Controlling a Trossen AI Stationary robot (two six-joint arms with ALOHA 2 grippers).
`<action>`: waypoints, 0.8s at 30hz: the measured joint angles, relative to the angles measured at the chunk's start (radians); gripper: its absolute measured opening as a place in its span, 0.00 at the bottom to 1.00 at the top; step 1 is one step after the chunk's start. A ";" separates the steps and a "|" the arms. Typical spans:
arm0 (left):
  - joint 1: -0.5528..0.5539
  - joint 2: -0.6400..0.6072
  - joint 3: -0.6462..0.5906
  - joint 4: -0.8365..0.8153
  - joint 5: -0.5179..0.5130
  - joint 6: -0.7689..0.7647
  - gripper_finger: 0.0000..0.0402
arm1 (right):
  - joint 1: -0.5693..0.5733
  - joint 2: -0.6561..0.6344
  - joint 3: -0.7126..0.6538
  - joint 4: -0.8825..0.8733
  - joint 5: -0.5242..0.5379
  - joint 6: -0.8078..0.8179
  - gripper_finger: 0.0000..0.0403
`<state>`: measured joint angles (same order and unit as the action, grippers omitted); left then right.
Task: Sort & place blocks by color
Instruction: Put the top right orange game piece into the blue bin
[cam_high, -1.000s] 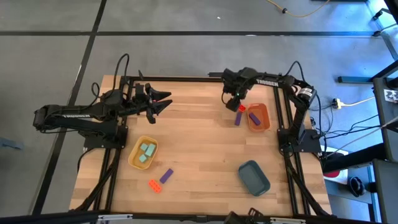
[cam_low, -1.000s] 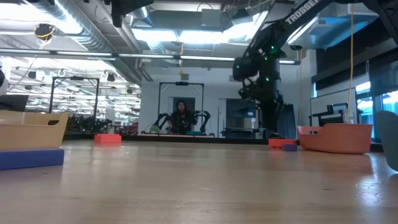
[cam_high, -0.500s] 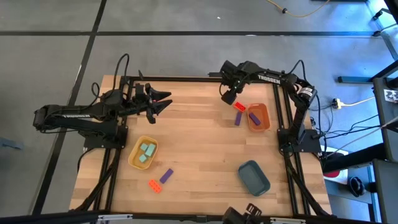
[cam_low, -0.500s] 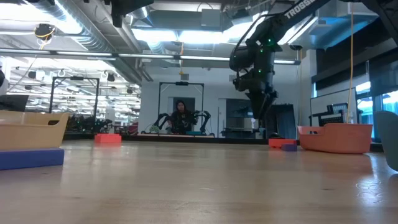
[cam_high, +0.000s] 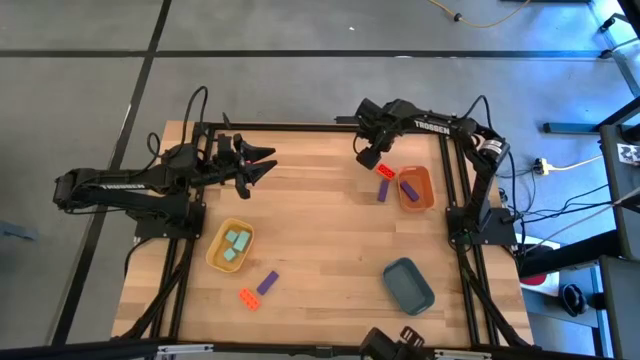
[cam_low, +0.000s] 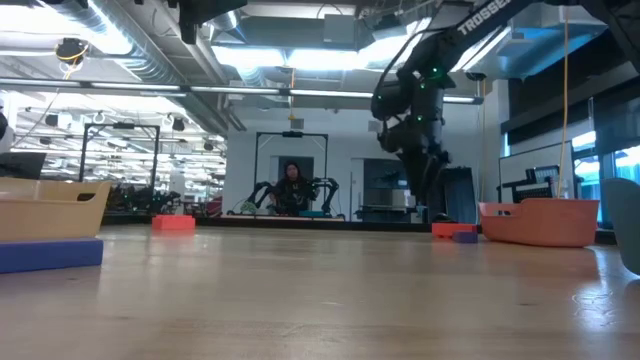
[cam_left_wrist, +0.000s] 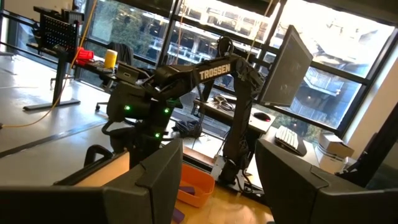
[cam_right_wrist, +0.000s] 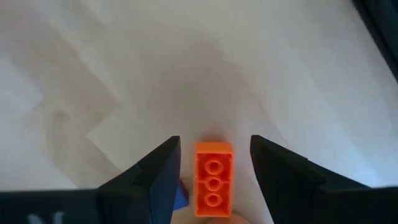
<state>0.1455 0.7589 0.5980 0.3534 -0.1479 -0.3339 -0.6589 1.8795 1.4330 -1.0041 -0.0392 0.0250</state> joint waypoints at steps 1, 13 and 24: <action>0.000 0.000 0.000 0.000 0.000 -0.001 0.48 | -0.008 0.006 0.000 -0.004 -0.009 0.008 0.49; 0.000 0.000 0.000 0.001 0.008 -0.005 0.48 | -0.041 0.103 0.000 -0.062 -0.061 0.030 0.49; 0.000 0.000 0.000 0.001 0.008 -0.005 0.48 | -0.041 0.121 -0.001 -0.098 -0.065 0.020 0.49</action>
<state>0.1452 0.7588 0.5980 0.3545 -0.1402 -0.3386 -0.6994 2.0010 1.4319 -1.1019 -0.1038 0.0455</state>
